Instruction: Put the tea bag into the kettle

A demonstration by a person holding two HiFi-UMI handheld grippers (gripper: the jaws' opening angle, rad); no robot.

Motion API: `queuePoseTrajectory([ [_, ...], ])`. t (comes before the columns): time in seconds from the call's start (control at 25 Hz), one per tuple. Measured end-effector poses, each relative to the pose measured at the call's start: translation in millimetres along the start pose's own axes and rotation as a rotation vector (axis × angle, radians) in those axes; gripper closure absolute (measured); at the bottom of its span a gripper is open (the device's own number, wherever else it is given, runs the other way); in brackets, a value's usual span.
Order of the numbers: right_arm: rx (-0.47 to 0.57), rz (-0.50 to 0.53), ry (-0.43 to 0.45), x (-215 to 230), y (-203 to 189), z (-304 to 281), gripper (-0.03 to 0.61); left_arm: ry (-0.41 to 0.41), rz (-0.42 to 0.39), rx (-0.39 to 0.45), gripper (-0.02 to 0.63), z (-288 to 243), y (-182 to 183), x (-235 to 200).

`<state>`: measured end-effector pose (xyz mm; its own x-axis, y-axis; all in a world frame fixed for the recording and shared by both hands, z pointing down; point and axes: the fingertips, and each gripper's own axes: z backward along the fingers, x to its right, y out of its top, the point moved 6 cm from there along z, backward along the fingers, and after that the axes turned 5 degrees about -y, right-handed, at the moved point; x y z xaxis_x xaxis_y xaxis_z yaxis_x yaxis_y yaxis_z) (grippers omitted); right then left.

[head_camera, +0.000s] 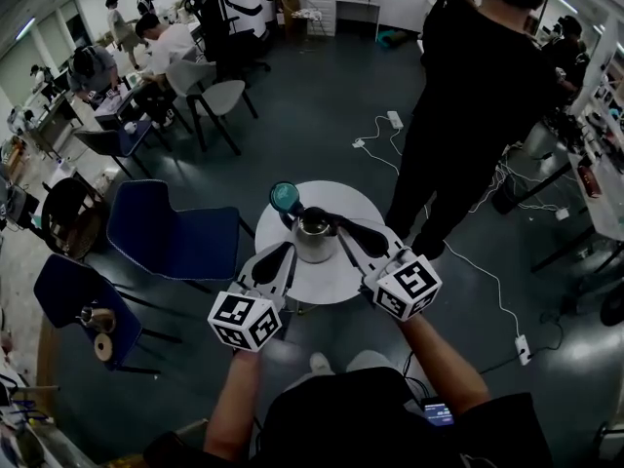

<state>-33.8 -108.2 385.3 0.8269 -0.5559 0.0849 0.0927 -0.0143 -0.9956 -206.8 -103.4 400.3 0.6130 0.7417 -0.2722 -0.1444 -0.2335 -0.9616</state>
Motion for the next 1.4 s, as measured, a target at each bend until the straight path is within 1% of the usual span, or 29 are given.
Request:
queuePoseTrajectory([
  [0.32, -0.011, 0.0, -0.009, 2.5, -5.2, -1.9, 0.543, -0.01, 0.019, -0.005, 0.584, -4.4, -6.3, -4.2],
  [0.72, -0.009, -0.006, 0.0, 38.9, -4.5, -5.5, 0.543, -0.004, 0.017, -0.011, 0.584, -39.9, -7.1, -2.0],
  [1.12, -0.021, -0.004, 0.057, 91.7, 2.5, -38.9, 0.543, 0.048, 0.017, -0.003, 0.584, -89.0, 4.2, -18.4],
  [1.4, -0.032, -0.005, 0.114, 119.3, 2.0, -69.3, 0.543, 0.105, 0.03, 0.01, 0.584, -113.2, 6.4, -37.3],
])
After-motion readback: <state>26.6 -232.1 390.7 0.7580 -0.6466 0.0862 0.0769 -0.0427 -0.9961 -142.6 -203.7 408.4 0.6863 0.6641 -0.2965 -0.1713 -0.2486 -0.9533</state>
